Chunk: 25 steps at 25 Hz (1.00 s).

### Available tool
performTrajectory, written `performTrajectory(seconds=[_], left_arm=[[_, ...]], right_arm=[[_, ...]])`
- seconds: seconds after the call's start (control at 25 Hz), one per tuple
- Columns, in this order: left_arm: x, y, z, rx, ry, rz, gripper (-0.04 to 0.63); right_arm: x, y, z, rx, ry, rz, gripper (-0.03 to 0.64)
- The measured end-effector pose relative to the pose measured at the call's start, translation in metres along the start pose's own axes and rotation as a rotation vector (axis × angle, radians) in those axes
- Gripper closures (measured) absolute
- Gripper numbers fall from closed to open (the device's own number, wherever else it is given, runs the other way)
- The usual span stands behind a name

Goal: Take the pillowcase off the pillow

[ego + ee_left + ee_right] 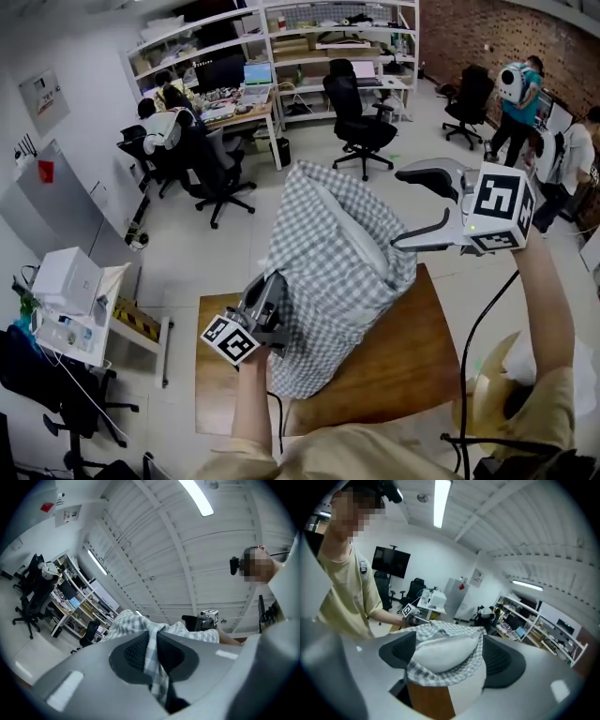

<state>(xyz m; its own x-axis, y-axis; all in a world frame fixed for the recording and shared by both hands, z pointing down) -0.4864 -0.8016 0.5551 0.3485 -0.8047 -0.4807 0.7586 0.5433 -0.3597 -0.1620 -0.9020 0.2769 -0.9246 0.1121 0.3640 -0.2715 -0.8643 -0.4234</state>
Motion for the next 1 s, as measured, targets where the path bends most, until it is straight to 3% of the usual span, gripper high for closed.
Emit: performTrajectory(seconds=[0.24, 0.44, 0.76, 0.88, 1.0], left_arm=[[-0.055, 0.004, 0.012, -0.003, 0.063, 0.026, 0.569], [-0.076, 0.02, 0.018, 0.012, 0.079, 0.035, 0.571], [-0.095, 0.046, 0.039, 0.058, 0.056, 0.002, 0.569], [-0.098, 0.047, 0.044, 0.07, 0.042, -0.022, 0.569], [-0.121, 0.042, 0.06, 0.076, 0.035, -0.038, 0.569]], right_arm=[[0.075, -0.006, 0.016, -0.067, -0.262, -0.211, 0.176], [0.118, 0.001, 0.006, -0.058, -0.337, -0.351, 0.193], [0.168, -0.028, 0.028, -0.125, -0.551, -0.597, 0.196], [0.184, -0.038, 0.044, -0.108, -0.634, -0.652, 0.241], [0.207, -0.065, 0.065, -0.106, -0.695, -0.633, 0.256]])
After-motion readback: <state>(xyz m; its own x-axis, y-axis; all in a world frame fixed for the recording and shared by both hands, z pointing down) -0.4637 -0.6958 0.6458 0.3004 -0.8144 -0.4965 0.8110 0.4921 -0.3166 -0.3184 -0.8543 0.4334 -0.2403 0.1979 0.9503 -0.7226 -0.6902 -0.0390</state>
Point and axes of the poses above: the fingertips, and each gripper's own axes: x forward along the fingers, y to its right, z out of its underside, the point moved 10 cm from there along -x, backward along the fingers, and after that the axes turned 1 degree about -x, right-handed, at the moved point
